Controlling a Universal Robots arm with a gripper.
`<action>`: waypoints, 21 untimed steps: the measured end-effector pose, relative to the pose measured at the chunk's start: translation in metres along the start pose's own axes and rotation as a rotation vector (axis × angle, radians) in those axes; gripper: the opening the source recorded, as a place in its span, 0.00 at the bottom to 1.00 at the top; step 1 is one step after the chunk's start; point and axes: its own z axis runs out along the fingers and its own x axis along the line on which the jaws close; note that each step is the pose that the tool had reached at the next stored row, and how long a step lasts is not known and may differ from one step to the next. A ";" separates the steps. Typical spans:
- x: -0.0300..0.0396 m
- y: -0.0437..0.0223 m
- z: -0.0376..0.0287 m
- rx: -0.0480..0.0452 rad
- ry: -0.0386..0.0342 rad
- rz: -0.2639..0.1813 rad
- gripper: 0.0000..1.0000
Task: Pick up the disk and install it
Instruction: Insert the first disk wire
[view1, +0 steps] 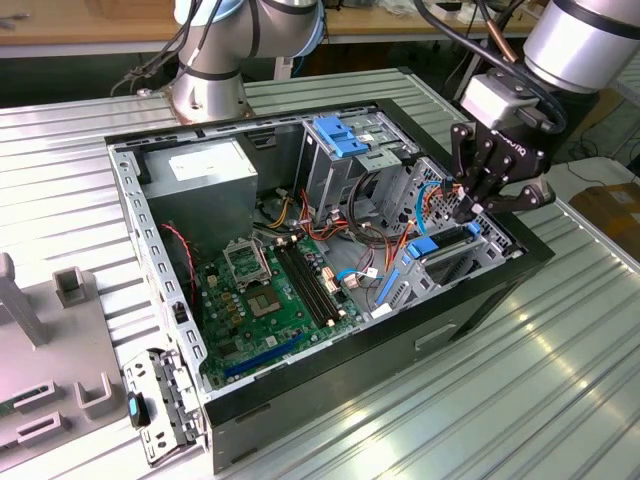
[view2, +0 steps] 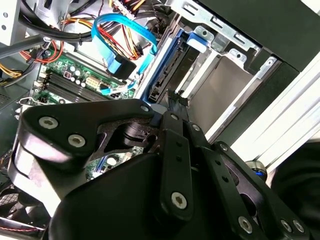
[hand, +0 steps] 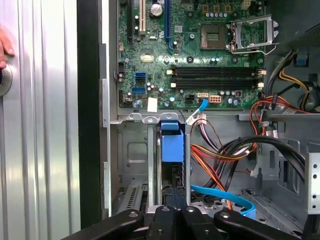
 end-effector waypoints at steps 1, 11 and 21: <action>0.0000 -0.0003 0.0000 0.0000 0.0000 -0.001 0.11; -0.0001 -0.0045 0.0003 0.0000 -0.0001 -0.009 0.11; -0.0001 -0.0063 0.0004 0.0000 -0.0001 -0.026 0.11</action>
